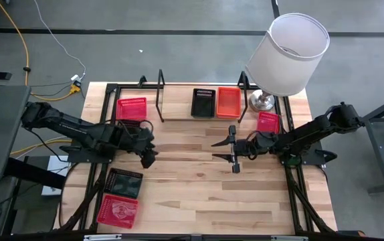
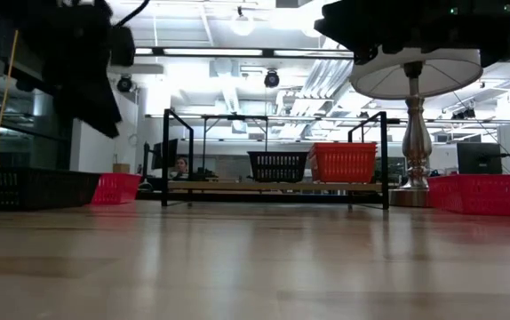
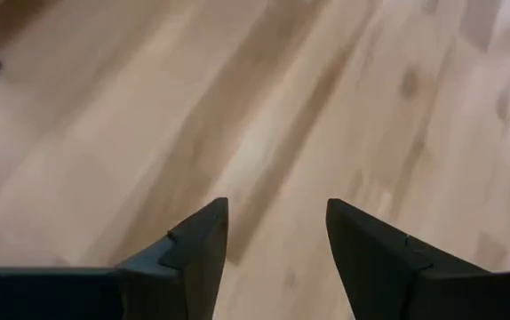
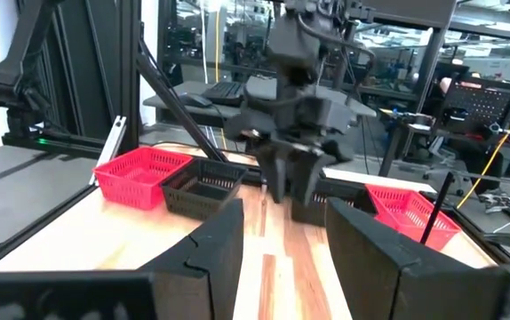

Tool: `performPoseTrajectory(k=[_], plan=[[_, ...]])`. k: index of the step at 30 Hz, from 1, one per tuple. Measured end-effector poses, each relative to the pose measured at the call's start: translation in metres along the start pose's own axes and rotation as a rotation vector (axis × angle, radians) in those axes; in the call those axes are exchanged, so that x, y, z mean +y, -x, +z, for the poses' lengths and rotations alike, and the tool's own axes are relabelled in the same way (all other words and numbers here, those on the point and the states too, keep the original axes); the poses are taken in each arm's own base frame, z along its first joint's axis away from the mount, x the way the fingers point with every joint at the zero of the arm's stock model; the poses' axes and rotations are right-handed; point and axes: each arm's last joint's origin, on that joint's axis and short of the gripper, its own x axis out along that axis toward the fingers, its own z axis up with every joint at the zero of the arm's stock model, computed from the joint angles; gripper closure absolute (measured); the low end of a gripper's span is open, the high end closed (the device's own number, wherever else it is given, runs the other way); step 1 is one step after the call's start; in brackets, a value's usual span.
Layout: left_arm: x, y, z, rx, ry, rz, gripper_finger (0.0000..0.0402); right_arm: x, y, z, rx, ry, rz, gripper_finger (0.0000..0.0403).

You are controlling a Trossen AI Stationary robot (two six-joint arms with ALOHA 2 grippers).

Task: Stack baskets on shelf by color
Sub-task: Stack the top black basket on top of the black basket on the shelf

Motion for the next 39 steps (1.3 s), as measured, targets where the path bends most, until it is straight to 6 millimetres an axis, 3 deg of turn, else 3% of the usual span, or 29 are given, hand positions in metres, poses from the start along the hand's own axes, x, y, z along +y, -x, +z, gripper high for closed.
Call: performPoseTrajectory(k=[7,14,20,25,31,39], plan=[[-0.026,0.019,0.018,0.356,-0.138,0.249,0.0218,-0.005,-0.001,-0.002,0.017,-0.002,-0.020,0.0254],[-0.030,0.018,0.009,0.718,-0.478,0.439,0.0218,-0.006,-0.001,-0.004,0.029,-0.004,-0.024,0.0254],[-0.027,0.002,0.000,0.755,-0.636,0.405,0.0218,-0.006,-0.001,-0.004,0.037,-0.003,-0.022,0.0254],[-0.013,-0.009,-0.012,0.819,-0.687,0.407,0.0218,-0.006,-0.001,-0.004,0.039,-0.005,-0.022,0.0254],[0.007,-0.018,-0.026,0.897,-0.644,0.437,0.0218,-0.006,-0.001,-0.004,0.038,-0.004,-0.020,0.0254],[0.024,-0.034,-0.033,0.848,-0.573,0.432,0.0218,-0.006,-0.001,-0.004,0.038,-0.005,-0.019,0.0254]])
